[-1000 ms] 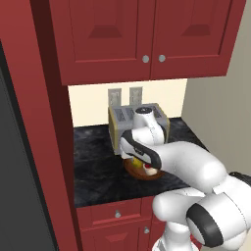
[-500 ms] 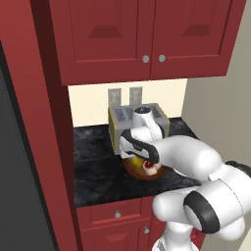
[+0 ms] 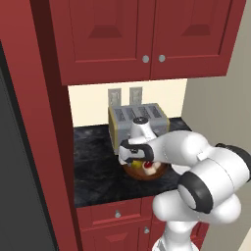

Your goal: Remove the orange from the bowl and place it on the small plate. Then place the bowl with only the steak in the microwave, close the door, and press the start button to microwave the steak.

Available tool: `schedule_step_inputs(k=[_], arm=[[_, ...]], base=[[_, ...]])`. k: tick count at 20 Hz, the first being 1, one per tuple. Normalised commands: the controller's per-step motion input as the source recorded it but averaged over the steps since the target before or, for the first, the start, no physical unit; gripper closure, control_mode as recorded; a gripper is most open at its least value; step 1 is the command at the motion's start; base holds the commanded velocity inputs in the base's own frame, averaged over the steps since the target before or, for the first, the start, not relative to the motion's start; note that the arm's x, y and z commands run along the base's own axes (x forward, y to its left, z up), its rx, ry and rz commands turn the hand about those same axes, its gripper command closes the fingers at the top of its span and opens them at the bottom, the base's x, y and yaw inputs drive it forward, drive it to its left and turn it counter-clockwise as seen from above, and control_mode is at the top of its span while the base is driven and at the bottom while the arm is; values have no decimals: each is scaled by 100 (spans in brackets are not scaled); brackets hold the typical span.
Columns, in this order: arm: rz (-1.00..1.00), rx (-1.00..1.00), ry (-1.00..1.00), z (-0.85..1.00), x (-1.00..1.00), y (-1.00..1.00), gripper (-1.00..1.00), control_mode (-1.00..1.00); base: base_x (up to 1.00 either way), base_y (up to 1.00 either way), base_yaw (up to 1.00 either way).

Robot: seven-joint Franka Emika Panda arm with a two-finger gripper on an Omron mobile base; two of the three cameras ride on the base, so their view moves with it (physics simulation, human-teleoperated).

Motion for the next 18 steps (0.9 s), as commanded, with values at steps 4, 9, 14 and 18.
schedule_step_inputs(k=[4, 9, 14, 18], arm=[[3, 0, 0, -22, -3, 0, -100, -100], [0, 0, 0, -2, -4, 0, 100, -100], [-1, 1, 0, 7, -23, 0, 100, -100], [-4, 0, -4, 72, -51, 0, 100, -100]], base=[[0, 0, 0], [0, 0, 0], [0, 0, 0], [0, 0, 0]])
